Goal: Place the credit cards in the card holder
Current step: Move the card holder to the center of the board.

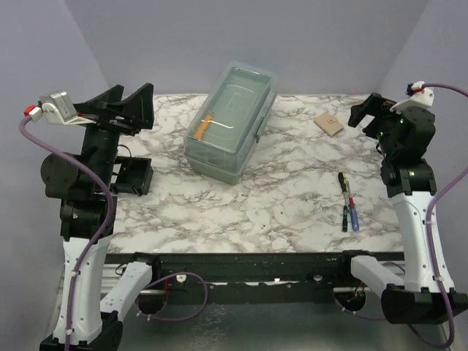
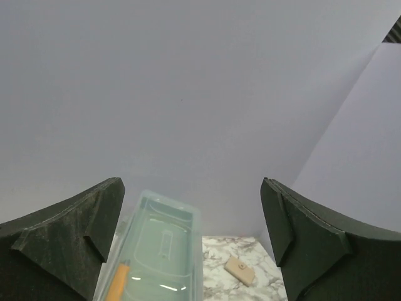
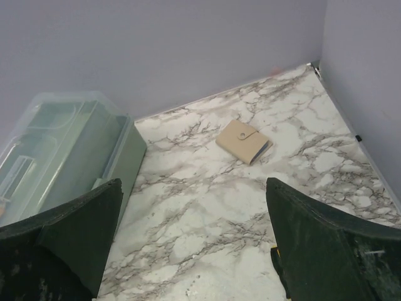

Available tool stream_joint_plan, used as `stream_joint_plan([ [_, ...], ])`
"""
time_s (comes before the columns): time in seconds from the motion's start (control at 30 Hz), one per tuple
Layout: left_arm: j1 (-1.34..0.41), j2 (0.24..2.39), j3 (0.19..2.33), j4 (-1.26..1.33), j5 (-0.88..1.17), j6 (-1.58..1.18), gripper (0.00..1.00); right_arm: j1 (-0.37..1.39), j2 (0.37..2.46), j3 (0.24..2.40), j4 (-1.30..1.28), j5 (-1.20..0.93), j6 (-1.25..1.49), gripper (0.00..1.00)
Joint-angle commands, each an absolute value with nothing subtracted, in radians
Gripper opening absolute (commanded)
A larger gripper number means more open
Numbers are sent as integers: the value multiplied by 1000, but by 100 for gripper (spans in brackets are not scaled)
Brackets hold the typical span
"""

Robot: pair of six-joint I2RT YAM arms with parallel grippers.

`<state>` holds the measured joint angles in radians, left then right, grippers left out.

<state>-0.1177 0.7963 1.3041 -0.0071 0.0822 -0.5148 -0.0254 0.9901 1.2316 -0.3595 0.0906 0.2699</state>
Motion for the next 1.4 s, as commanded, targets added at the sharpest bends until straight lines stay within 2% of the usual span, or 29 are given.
stream_joint_plan([
  [0.0, -115, 864, 1243, -75, 83, -460, 99, -23, 1123, 1208, -293, 139, 315, 100],
  [0.17, -118, 927, 1210, -109, 143, -438, 99, -24, 1311, 1186, -168, 102, 277, 100],
  [0.3, -132, 971, 1178, -118, 203, -432, 99, -51, 1538, 1285, -181, 86, 322, 100],
  [0.47, -160, 1014, 1146, -128, 260, -405, 99, -171, 1725, 1343, -119, -152, 452, 99],
  [0.67, -256, 1032, 1144, -161, 293, -386, 98, -299, 1939, 1447, -93, -309, 610, 88],
  [0.97, -342, 1053, 1177, -196, 522, -465, 98, -376, 2188, 1548, 57, -519, 785, 63],
  [1.13, -371, 1054, 1190, -197, 620, -489, 98, -376, 2286, 1617, 107, -569, 814, 57],
  [1.37, -495, 1099, 1192, -195, 623, -517, 95, -376, 2388, 1669, 144, -622, 869, 45],
])
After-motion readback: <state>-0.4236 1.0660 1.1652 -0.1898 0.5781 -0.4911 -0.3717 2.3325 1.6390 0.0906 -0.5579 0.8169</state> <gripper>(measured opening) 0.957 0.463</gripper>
